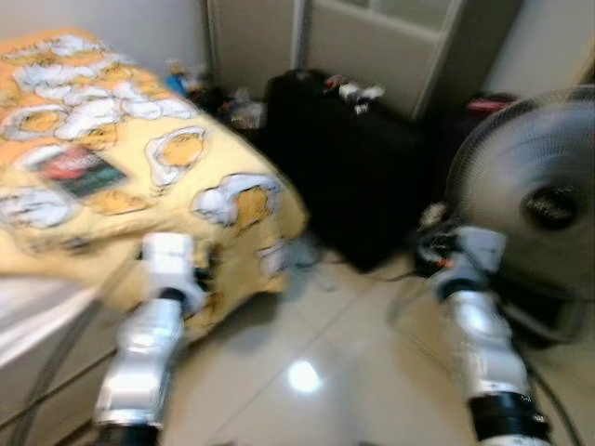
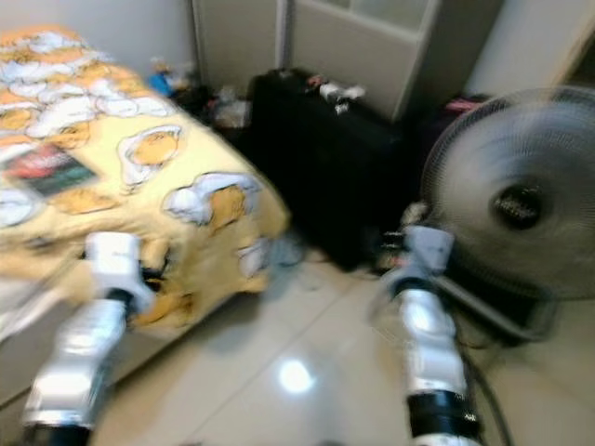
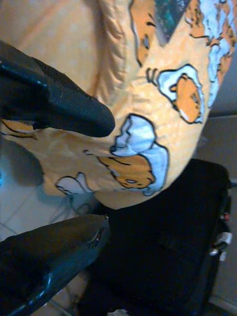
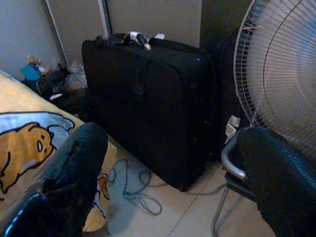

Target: Clean up the room

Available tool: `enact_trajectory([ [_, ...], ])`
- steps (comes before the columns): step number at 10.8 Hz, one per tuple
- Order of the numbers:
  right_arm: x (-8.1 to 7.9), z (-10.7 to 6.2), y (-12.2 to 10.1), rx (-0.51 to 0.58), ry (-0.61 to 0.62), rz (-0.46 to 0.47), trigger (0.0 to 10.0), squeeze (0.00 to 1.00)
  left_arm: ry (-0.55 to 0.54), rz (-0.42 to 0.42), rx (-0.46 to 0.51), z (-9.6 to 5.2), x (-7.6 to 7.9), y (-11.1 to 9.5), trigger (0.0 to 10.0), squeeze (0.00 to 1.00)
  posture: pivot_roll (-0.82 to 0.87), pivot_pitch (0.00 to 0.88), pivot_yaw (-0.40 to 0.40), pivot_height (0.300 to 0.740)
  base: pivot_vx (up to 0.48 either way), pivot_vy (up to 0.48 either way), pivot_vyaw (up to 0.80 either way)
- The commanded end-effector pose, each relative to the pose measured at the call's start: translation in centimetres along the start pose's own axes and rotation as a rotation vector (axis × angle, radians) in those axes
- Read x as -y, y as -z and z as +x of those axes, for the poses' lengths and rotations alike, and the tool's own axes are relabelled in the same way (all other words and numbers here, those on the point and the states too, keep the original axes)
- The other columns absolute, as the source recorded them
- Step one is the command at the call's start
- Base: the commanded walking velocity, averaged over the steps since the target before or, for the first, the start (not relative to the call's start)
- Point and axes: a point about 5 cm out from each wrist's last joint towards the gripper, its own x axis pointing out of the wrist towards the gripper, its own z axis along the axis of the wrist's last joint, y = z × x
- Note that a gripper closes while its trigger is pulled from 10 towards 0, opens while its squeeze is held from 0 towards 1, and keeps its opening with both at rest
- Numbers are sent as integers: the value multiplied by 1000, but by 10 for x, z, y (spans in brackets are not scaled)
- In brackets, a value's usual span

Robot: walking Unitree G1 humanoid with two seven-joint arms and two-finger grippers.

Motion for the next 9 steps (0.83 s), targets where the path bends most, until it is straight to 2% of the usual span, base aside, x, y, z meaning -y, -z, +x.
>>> enact_trajectory([
  [1,-4,0,2,-12,-6,6,10000,1000,-11,20,7,1,-5,-4,10000,0,-63,0,-36,740,0,330,0],
  [4,-12,-3,4,-27,-89,-8,10000,1000,-10,23,3,-1,-4,-1,10000,0,-65,0,-38,740,0,335,0],
  [5,-12,-3,2,-11,-86,-21,10000,1000,-11,22,2,-1,-3,-1,10000,0,-64,0,-39,740,0,334,0],
  [7,-11,-3,-1,41,-85,-104,10000,1000,-14,20,4,0,-3,-2,10000,0,-62,0,-42,740,0,334,0],
  [9,-12,-2,-1,46,-76,-117,10000,1000,-15,19,9,2,-4,-3,10000,0,-62,0,-37,740,0,334,0],
])
